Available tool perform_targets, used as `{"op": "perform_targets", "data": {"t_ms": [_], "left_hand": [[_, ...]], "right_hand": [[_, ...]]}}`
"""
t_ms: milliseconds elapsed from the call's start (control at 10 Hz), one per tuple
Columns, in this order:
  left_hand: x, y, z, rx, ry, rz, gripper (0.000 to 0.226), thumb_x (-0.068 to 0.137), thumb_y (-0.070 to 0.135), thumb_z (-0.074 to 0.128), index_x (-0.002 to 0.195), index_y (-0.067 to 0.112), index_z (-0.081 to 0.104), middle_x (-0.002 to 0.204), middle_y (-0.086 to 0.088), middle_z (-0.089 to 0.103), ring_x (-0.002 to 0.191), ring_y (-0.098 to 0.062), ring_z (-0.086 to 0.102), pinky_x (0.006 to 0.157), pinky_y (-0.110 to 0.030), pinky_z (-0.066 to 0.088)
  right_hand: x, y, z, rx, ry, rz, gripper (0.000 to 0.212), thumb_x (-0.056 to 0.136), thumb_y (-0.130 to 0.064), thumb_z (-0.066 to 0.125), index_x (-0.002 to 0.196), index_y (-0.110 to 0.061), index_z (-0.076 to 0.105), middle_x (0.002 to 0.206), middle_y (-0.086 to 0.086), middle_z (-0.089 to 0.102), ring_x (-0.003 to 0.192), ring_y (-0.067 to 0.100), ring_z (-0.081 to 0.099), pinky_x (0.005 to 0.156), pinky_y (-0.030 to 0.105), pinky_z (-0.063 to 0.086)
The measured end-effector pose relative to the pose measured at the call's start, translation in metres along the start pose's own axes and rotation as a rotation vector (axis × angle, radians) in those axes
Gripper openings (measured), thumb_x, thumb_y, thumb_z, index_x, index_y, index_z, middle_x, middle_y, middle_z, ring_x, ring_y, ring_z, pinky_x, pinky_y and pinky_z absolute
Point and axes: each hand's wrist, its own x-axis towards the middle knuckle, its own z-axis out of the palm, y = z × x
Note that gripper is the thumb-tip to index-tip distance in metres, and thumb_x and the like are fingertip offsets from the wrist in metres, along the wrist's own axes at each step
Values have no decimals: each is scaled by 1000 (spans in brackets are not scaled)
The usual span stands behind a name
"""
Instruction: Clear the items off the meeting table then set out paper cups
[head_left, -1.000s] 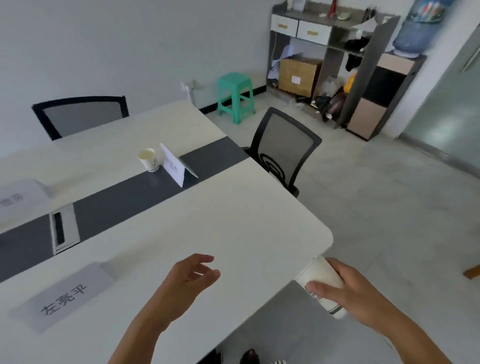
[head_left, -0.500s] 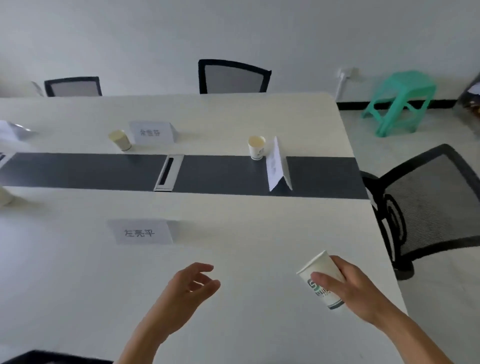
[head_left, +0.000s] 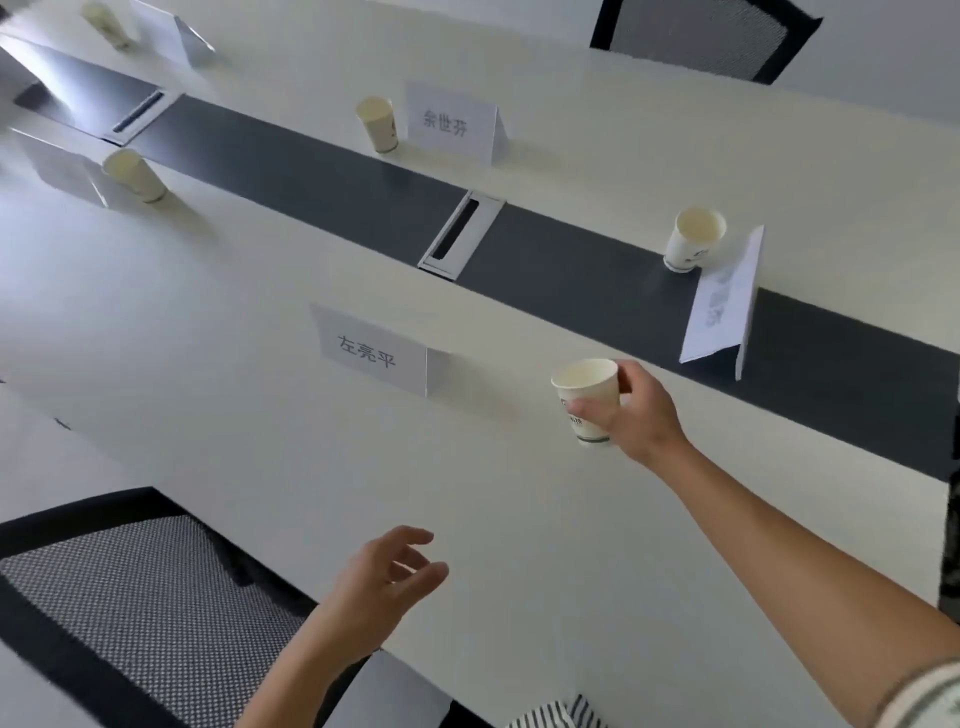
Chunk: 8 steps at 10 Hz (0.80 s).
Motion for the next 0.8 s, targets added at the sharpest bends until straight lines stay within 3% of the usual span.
{"op": "perform_targets", "data": {"t_ms": [200, 500, 600, 700, 800], "left_hand": [[53, 5, -7, 55, -29, 7, 34, 84, 47, 67, 116, 38, 58, 98, 11, 70, 81, 8, 65, 70, -15, 51], [78, 1, -11, 46, -18, -31, 37, 86, 47, 66, 120, 35, 58, 101, 11, 68, 82, 8, 64, 69, -13, 50], [70, 7, -8, 56, -11, -11, 38, 85, 48, 66, 120, 35, 58, 101, 11, 68, 83, 8, 64, 71, -15, 51], [56, 16, -7, 59, 25, 14, 38, 85, 48, 66, 120, 35, 58, 101, 11, 68, 86, 6, 64, 74, -17, 52], [30, 26, -1, 47, 44, 46, 38, 85, 48, 66, 119, 35, 58, 102, 10, 68, 88, 2, 65, 77, -19, 54]], "right_hand": [[68, 3, 49, -49, 94, -33, 67, 61, -33, 86, 115, -26, 46, 95, -19, 57, 94, 16, 59, 74, 28, 46], [95, 34, 75, -157, 75, -27, 67, 64, -41, 84, 114, -26, 43, 102, -7, 65, 93, 21, 63, 75, 34, 53], [93, 34, 67, -202, 22, -23, 76, 66, -34, 85, 127, -24, 40, 110, -8, 60, 102, 21, 60, 79, 30, 46], [79, 36, 51, -221, -6, 2, 85, 71, -24, 82, 141, -22, 35, 130, 2, 55, 117, 21, 55, 93, 34, 46], [53, 21, 24, -220, 68, -52, 63, 79, -22, 75, 135, -16, 46, 132, 4, 57, 116, 21, 57, 91, 33, 46]]}}
